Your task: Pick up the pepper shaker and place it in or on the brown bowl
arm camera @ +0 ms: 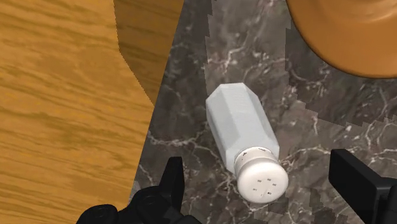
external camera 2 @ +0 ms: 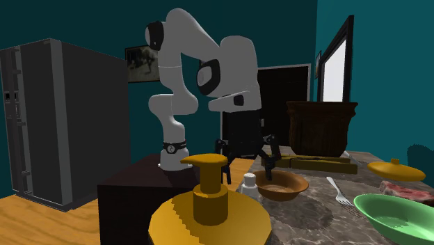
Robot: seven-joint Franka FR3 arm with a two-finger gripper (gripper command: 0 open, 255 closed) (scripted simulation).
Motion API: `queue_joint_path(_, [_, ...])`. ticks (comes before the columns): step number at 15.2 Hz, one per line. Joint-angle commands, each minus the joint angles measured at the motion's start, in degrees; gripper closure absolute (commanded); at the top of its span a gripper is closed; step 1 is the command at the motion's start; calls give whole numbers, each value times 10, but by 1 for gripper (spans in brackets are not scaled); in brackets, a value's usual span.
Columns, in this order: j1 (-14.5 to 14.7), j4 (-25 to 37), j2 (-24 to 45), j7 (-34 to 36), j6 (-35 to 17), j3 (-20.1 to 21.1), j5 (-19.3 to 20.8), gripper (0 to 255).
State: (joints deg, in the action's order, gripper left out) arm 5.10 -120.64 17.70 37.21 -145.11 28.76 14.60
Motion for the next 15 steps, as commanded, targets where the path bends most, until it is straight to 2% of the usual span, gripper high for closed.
queue_joint_path(1, [0, 0, 0, 0, 0, 0, 0, 0])
queue_joint_path(2, [0, 0, 0, 0, 0, 0, 0, 0])
queue_joint_path(3, [0, 0, 0, 0, 0, 0, 0, 255])
queue_joint_path(12, [0, 0, 0, 0, 0, 0, 0, 255])
queue_joint_path(15, [-6, 4, -16, -10, 18, 8, -15, 255])
